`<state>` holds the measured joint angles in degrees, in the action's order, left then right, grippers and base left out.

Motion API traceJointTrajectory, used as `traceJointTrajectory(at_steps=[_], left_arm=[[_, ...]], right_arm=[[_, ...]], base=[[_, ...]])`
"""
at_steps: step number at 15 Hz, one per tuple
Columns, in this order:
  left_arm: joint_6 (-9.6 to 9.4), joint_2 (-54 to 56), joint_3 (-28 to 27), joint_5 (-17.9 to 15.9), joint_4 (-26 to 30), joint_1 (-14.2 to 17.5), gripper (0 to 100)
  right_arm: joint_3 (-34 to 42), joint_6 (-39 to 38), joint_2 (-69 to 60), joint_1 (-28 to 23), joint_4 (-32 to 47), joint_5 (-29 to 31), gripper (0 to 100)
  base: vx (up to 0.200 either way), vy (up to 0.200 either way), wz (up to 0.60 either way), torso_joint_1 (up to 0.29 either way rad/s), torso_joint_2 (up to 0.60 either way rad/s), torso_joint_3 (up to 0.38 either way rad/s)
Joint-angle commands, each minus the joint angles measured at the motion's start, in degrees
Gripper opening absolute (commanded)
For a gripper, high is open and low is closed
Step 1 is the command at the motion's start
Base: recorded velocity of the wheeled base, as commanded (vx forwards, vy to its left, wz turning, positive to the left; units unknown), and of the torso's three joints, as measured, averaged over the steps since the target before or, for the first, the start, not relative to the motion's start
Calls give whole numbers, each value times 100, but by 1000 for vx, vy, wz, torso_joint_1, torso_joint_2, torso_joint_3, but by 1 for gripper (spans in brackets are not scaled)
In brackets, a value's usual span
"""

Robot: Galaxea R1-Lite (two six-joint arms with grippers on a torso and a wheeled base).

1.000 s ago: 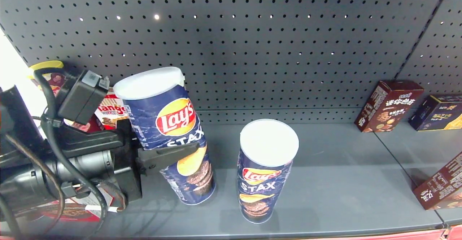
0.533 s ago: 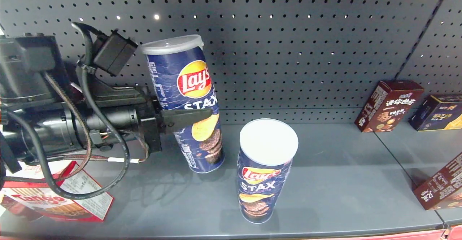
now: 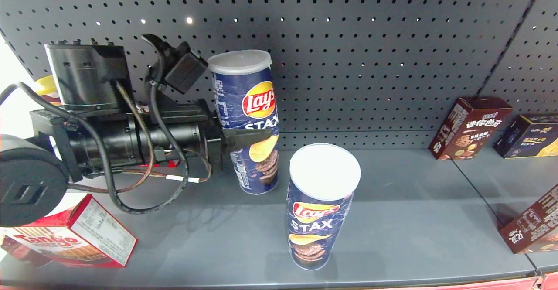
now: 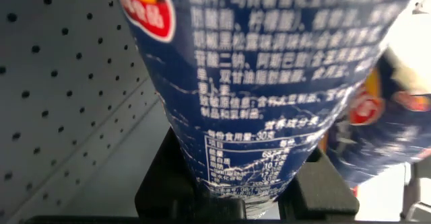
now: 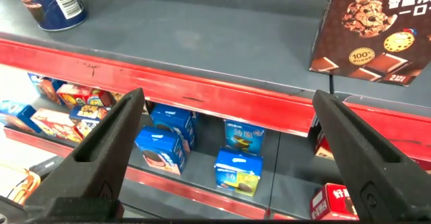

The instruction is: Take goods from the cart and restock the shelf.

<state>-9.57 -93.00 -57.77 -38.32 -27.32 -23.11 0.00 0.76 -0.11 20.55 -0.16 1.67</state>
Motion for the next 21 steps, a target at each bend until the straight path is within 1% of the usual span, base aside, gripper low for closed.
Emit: traceJointTrajectory(at_steps=[1, 5, 7, 8, 9, 11, 12, 13, 17, 18, 20, 21], left_arm=[[-36, -421, -287, -9, 7, -18, 0], [-54, -1264, -1360, -9, 51, -18, 0], [-71, -1528, -1658, -9, 227, -18, 0], [-80, -1651, -1720, -9, 236, -9, 0], [-168, -1756, -1764, -9, 236, 9, 0], [-511, -1915, -1764, -71, 245, 26, 0], [-581, -1950, -1746, -185, 245, 26, 0], [-599, -1959, -1746, -238, 245, 35, 0], [-616, -2090, -1799, -220, 183, 61, 0], [-651, -2152, -1825, -220, 174, 61, 0], [-669, -2231, -1887, -220, 166, 61, 0], [-678, -2328, -2019, -220, 148, 61, 0]], right_arm=[[0, 4, 11, 1, -2, 0, 100], [0, 4, 11, 1, -2, 0, 100], [0, 4, 11, 1, -2, 0, 100], [0, 4, 11, 1, -2, 0, 100], [0, 4, 11, 1, -2, 0, 100], [0, 4, 11, 1, -2, 0, 100], [0, 4, 11, 1, -2, 0, 100], [0, 4, 11, 1, -2, 0, 100], [0, 4, 11, 1, -2, 0, 100], [0, 4, 11, 1, -2, 0, 100], [0, 4, 11, 1, -2, 0, 100], [0, 4, 11, 1, -2, 0, 100]], base=[[0, 0, 0, 0, 0, 0], [0, 0, 0, 0, 0, 0], [0, 0, 0, 0, 0, 0], [0, 0, 0, 0, 0, 0], [0, 0, 0, 0, 0, 0], [0, 0, 0, 0, 0, 0], [0, 0, 0, 0, 0, 0], [0, 0, 0, 0, 0, 0], [0, 0, 0, 0, 0, 0], [0, 0, 0, 0, 0, 0], [0, 0, 0, 0, 0, 0], [0, 0, 0, 0, 0, 0]])
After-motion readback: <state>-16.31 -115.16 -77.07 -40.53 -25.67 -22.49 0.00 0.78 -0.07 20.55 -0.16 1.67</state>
